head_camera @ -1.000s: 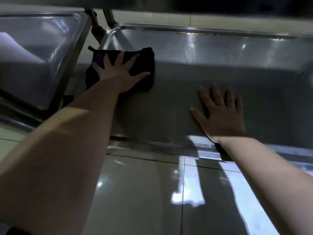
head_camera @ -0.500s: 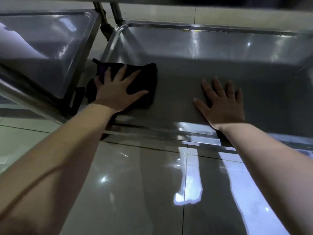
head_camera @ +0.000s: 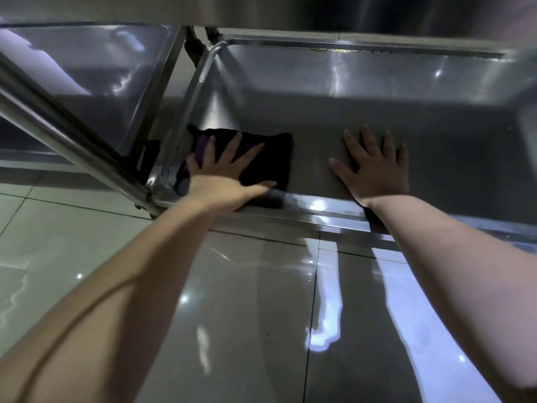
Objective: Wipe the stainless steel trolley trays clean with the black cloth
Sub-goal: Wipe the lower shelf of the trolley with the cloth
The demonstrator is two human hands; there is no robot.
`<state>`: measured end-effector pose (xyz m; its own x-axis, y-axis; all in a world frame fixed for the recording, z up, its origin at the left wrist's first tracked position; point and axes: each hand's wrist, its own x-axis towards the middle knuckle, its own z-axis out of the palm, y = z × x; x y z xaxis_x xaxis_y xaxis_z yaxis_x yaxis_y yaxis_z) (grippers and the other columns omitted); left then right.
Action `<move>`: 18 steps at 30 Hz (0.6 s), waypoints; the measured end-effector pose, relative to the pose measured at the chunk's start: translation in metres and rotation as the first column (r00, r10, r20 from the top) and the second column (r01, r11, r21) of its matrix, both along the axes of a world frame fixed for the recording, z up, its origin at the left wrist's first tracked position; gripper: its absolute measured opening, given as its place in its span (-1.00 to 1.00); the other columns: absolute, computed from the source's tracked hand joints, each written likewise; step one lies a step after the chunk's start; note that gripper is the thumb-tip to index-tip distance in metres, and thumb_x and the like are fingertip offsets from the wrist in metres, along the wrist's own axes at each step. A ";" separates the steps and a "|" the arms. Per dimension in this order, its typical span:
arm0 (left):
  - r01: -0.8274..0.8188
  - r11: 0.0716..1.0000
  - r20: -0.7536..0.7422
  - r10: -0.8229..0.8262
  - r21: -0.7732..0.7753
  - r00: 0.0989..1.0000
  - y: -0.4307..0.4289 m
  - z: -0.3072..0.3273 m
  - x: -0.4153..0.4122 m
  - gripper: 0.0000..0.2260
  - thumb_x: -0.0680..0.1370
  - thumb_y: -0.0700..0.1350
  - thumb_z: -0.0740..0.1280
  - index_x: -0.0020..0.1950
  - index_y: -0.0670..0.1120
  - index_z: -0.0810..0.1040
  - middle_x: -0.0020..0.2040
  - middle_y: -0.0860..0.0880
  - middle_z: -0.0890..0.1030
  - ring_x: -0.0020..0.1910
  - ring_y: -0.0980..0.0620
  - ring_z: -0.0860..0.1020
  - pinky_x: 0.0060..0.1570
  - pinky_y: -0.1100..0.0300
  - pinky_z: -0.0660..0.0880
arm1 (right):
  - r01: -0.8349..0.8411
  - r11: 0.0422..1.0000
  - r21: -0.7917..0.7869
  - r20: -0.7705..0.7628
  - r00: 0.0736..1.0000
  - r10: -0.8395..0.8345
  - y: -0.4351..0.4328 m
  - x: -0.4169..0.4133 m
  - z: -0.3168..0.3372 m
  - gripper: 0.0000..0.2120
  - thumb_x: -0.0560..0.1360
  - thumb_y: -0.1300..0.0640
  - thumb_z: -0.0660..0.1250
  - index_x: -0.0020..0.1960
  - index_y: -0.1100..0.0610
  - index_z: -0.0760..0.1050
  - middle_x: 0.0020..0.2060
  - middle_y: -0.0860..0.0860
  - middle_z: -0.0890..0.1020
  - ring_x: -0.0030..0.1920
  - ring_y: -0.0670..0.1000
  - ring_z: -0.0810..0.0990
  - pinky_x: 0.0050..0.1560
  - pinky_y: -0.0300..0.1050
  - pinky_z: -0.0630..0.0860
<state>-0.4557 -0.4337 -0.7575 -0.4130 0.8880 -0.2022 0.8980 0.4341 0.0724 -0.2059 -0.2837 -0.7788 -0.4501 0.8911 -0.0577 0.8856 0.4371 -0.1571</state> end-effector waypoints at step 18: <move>0.008 0.994 0.022 -0.006 -0.105 1.000 0.028 0.005 0.109 -0.10 0.14 0.64 -0.30 0.47 0.44 -0.23 0.60 0.06 -0.26 0.51 -0.38 -0.25 0.32 -0.49 -0.22 | -0.044 0.991 -0.126 0.140 0.988 0.062 -0.005 0.069 0.012 -0.43 0.56 -0.36 -0.09 0.52 -0.38 -0.20 0.58 -0.14 -0.19 0.55 0.25 -0.26 0.48 0.28 -0.27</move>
<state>-0.3472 -0.4060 -0.7525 -0.4017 0.8641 -0.3033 0.8996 0.4343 0.0457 -0.1372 -0.2888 -0.7671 -0.4753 0.8486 -0.2324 0.8791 0.4690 -0.0853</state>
